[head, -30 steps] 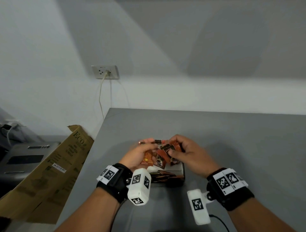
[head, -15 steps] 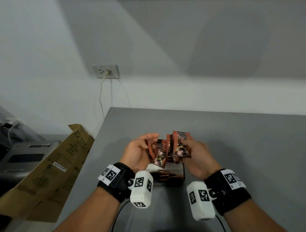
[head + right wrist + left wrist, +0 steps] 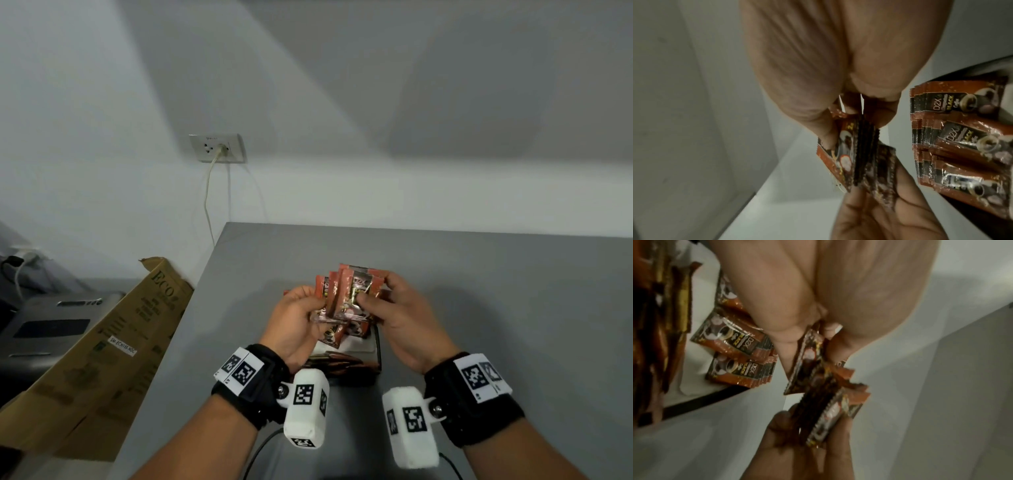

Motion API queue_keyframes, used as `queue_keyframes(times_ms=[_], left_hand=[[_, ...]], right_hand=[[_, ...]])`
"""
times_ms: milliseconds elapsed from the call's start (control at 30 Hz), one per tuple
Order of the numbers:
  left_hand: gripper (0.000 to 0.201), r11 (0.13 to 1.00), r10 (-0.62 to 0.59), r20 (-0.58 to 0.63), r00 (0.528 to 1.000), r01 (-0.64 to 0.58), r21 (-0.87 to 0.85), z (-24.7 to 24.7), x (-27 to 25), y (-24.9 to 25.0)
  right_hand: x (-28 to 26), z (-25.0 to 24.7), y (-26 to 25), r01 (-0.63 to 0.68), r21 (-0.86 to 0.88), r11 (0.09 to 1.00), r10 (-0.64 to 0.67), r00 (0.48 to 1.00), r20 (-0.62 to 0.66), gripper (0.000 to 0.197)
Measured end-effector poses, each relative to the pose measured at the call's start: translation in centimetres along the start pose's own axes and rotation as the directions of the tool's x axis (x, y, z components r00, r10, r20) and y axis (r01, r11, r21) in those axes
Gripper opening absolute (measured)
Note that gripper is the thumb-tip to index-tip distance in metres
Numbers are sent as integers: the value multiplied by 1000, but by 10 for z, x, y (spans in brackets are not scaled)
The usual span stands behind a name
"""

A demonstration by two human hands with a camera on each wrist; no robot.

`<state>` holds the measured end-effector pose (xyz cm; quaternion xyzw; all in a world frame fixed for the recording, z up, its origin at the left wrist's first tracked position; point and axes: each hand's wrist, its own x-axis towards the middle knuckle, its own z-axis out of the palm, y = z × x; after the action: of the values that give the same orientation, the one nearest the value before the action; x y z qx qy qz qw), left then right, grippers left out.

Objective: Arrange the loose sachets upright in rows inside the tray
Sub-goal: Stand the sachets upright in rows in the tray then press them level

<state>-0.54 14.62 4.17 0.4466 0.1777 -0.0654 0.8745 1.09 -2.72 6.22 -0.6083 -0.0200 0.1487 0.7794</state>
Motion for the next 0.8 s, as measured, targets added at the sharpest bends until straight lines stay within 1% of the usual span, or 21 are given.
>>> queue_keyframes(times_ms=[33, 100, 133, 200, 233, 267, 300, 333, 367, 400, 433, 467, 500, 533, 567, 600, 633, 700, 800], left_hand=[[25, 998, -37, 33, 999, 39, -48, 4, -3, 1], [49, 991, -93, 100, 991, 102, -89, 6, -6, 1], [52, 988, -106, 130, 986, 119, -97, 7, -7, 0], [44, 987, -112, 183, 977, 130, -90, 10, -8, 0], [39, 988, -115, 205, 972, 133, -76, 9, -8, 0], [37, 989, -120, 216, 969, 135, -55, 10, -9, 0], [39, 990, -130, 217, 967, 140, -31, 9, -9, 1], [43, 989, -140, 207, 968, 147, -16, 7, -8, 2], [49, 987, -152, 203, 967, 157, -11, 6, -8, 2], [56, 986, -164, 192, 968, 169, -10, 5, -8, 3], [61, 984, -169, 195, 966, 175, -17, 5, -9, 4], [62, 984, -163, 205, 965, 173, -34, 5, -9, 4], [60, 984, -155, 236, 959, 172, -53, 5, -9, 5], [55, 982, -152, 276, 949, 177, -66, 5, -10, 4], [50, 981, -151, 313, 938, 180, -67, 6, -11, 4], [48, 982, -148, 341, 928, 179, -62, 7, -12, 3], [47, 983, -144, 364, 920, 176, -57, 8, -14, 3], [51, 987, -121, 381, 916, 153, -56, 11, -16, 3], [68, 993, -70, 371, 926, 100, -63, 12, -15, 2]], right_hand=[[-1, 3, 0, 23, -122, 992, -23, 1000, 4, 31], [-3, 7, -1, 76, -354, 932, -74, 997, 18, 29], [-4, 9, -2, 102, -429, 898, -96, 995, 35, 28], [-6, 12, -1, 186, -524, 831, -137, 982, 131, 25], [-5, 13, 2, 238, -609, 757, -161, 971, 179, 23], [-3, 14, 4, 276, -705, 653, -170, 961, 219, 21], [-3, 14, 7, 284, -779, 559, -160, 959, 234, 23], [-3, 14, 6, 273, -813, 515, -146, 962, 231, 32], [-4, 13, 3, 254, -814, 522, -132, 967, 218, 49], [-5, 12, -3, 246, -788, 564, -112, 969, 222, 71], [-6, 12, -12, 260, -767, 587, -92, 962, 257, 91], [-7, 12, -19, 310, -769, 559, -80, 943, 322, 106], [-7, 13, -24, 376, -796, 474, -63, 916, 396, 115], [-6, 15, -28, 439, -815, 379, -40, 887, 459, 117], [-3, 18, -28, 474, -828, 299, -15, 870, 493, 113], [-1, 20, -28, 484, -836, 257, 1, 865, 501, 106], [2, 21, -27, 480, -843, 243, 0, 869, 495, 98], [6, 21, -24, 481, -838, 259, -13, 869, 494, 87], [7, 23, -23, 460, -813, 357, -21, 874, 485, 83]])
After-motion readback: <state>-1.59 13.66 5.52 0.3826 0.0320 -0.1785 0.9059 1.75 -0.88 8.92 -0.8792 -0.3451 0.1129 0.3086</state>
